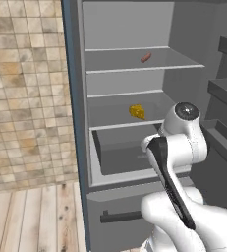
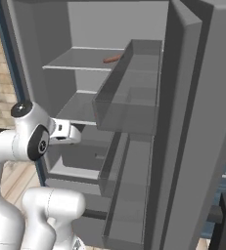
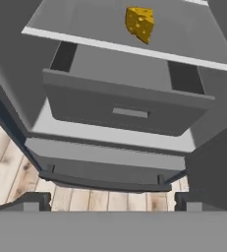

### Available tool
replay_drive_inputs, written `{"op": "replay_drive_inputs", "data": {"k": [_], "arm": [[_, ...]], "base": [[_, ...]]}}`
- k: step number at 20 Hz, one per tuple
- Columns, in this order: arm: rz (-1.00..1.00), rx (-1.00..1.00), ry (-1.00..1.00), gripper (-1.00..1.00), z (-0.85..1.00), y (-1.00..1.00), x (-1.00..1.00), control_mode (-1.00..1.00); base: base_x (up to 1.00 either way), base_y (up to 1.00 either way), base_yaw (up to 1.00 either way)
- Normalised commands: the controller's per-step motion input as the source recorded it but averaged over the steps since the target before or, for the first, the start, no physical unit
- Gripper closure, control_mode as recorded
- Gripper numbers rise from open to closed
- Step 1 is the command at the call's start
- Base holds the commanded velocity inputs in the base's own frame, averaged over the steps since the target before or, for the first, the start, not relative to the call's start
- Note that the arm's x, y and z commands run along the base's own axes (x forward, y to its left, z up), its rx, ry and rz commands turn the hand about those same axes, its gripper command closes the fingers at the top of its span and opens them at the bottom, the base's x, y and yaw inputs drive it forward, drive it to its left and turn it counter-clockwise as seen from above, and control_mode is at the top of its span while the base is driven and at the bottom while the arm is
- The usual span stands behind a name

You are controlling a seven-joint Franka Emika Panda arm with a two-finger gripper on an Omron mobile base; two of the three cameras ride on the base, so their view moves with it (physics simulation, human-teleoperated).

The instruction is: Retrieve the sausage and cheese from the fridge and place them on the cutting board on the counter.

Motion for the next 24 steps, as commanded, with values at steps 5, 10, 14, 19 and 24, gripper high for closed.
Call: {"op": "replay_drive_inputs", "data": {"k": [5,10,14,19,24], "arm": [[0.04,0.18,-0.07,-1.00,0.27,-0.30,0.48,-1.00],[0.00,0.08,-0.10,-1.00,0.31,-0.03,0.13,-1.00],[0.00,0.00,-0.02,-1.00,0.36,0.00,0.14,-1.00],[0.00,0.00,-0.03,-1.00,0.12,-0.21,0.37,-1.00],[0.00,0.00,-0.01,-1.00,0.00,-0.03,0.24,-1.00]], "base": [[0.00,0.00,0.00],[0.00,0.00,0.00],[0.00,0.00,0.00],[0.00,0.00,0.00],[0.00,0.00,0.00]]}}
